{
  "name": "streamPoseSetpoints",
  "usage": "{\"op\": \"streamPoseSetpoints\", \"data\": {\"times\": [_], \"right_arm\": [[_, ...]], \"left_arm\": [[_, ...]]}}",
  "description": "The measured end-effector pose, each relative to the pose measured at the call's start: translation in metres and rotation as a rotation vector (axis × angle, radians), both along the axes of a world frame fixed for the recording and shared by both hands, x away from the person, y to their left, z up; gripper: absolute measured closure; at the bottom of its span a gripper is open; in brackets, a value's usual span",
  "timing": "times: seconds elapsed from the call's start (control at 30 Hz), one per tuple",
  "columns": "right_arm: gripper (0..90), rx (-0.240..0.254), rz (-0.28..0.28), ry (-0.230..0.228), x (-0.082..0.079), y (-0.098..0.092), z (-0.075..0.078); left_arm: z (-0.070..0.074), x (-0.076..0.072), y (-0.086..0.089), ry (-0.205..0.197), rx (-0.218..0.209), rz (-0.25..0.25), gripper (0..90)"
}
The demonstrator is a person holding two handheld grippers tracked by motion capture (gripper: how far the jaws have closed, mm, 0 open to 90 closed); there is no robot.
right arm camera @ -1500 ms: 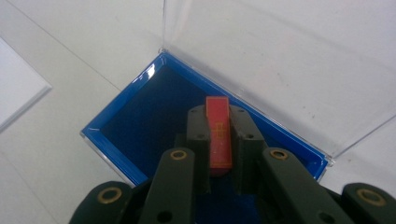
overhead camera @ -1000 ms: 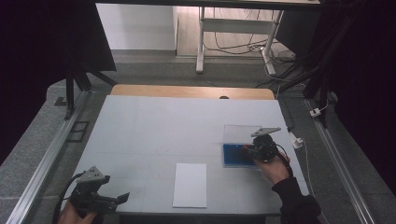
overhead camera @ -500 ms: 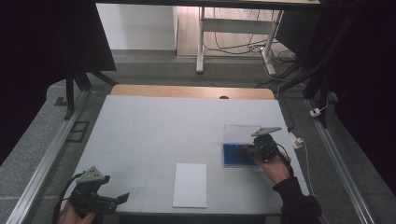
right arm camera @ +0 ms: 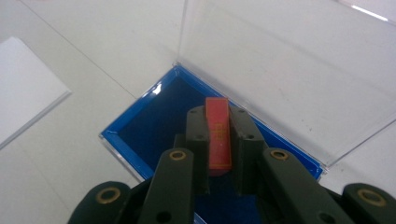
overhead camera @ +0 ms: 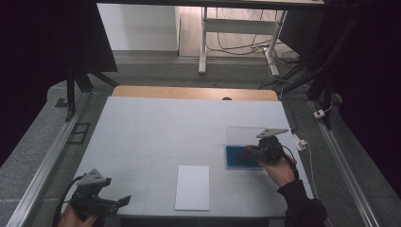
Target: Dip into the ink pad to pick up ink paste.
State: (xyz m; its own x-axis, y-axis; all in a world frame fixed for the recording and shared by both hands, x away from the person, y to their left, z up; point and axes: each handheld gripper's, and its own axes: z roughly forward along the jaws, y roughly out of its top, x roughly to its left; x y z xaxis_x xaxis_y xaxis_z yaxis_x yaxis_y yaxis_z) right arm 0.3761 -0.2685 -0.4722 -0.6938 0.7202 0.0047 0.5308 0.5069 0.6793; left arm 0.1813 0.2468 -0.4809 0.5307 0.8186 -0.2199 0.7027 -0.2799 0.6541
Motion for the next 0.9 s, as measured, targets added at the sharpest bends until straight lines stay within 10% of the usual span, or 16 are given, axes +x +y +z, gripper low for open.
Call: {"op": "streamPoseSetpoints", "data": {"times": [0.9], "right_arm": [[79.2, 0.092, 0.075, -0.020, -0.018, 0.011, 0.015]], "left_arm": [[0.000, 0.000, 0.000, 0.000, -0.003, -0.001, 2.1]]}}
